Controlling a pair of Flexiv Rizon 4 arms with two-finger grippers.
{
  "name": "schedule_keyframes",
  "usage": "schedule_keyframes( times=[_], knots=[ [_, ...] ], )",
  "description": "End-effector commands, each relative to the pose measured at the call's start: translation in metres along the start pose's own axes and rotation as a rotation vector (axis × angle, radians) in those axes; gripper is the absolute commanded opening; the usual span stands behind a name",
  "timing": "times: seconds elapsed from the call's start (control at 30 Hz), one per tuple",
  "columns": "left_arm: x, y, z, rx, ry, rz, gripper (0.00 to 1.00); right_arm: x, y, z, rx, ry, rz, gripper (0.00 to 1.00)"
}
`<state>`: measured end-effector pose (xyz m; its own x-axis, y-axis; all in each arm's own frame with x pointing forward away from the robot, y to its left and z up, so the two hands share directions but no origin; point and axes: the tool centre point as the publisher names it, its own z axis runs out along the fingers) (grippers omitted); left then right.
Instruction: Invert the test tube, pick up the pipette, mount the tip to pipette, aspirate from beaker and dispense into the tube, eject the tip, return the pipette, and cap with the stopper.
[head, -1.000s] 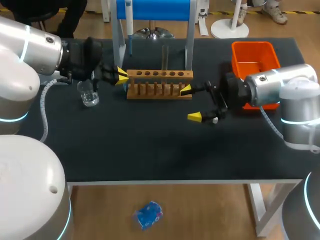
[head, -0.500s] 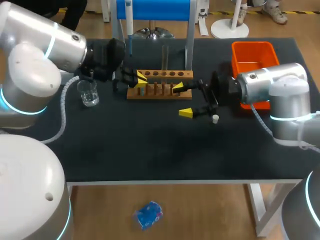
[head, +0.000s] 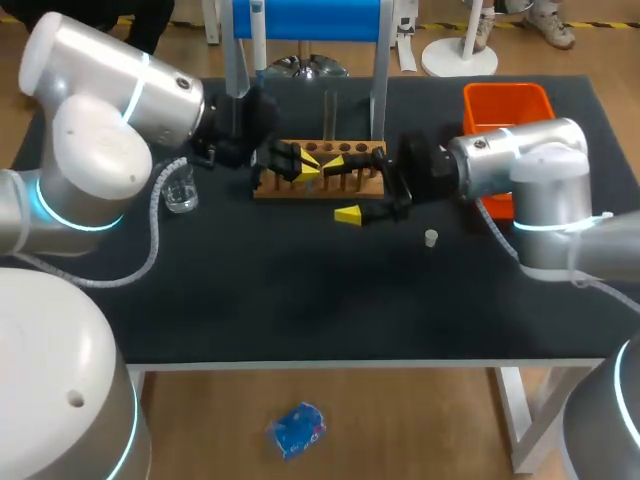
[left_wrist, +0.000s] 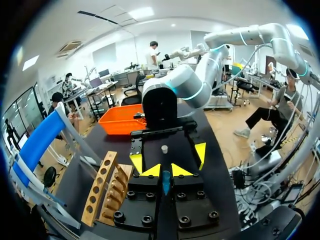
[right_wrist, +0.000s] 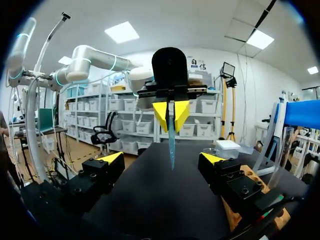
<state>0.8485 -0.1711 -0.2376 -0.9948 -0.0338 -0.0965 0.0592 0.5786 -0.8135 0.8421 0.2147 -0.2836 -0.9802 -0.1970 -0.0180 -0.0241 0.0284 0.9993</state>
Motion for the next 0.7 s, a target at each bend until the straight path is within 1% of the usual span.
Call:
schedule_keyframes(
  times=[0.03,0.1,0.23,0.3,0.43,0.47,0.5,0.53,0.7],
  knots=[
    [-0.004,-0.002,0.008,-0.002,0.013,0.006,0.00,-0.008,-0.005,0.007,-0.013,0.015,-0.002,1.00],
    [-0.004,-0.002,0.011,-0.002,0.019,0.007,0.00,-0.009,-0.005,0.009,-0.015,0.017,-0.003,1.00],
    [-0.005,-0.002,0.014,-0.013,0.018,0.012,0.00,-0.011,-0.003,0.012,-0.020,0.022,-0.004,0.88],
    [-0.005,-0.002,0.014,-0.018,0.018,0.012,0.00,-0.011,-0.003,0.013,-0.020,0.022,-0.005,0.70],
    [-0.005,-0.001,0.015,-0.021,0.020,0.014,0.00,-0.011,-0.002,0.015,-0.021,0.023,-0.008,0.62],
    [-0.005,-0.001,0.015,-0.022,0.020,0.014,0.00,-0.011,-0.001,0.016,-0.021,0.024,-0.008,0.63],
    [-0.005,-0.001,0.016,-0.024,0.020,0.014,0.00,-0.011,-0.001,0.016,-0.021,0.024,-0.009,0.51],
    [-0.005,-0.001,0.016,-0.029,0.018,0.016,0.00,-0.011,-0.001,0.017,-0.022,0.025,-0.009,0.49],
    [-0.004,0.000,0.016,-0.041,0.022,0.016,0.00,-0.013,-0.001,0.019,-0.023,0.029,-0.011,0.49]
  ],
)
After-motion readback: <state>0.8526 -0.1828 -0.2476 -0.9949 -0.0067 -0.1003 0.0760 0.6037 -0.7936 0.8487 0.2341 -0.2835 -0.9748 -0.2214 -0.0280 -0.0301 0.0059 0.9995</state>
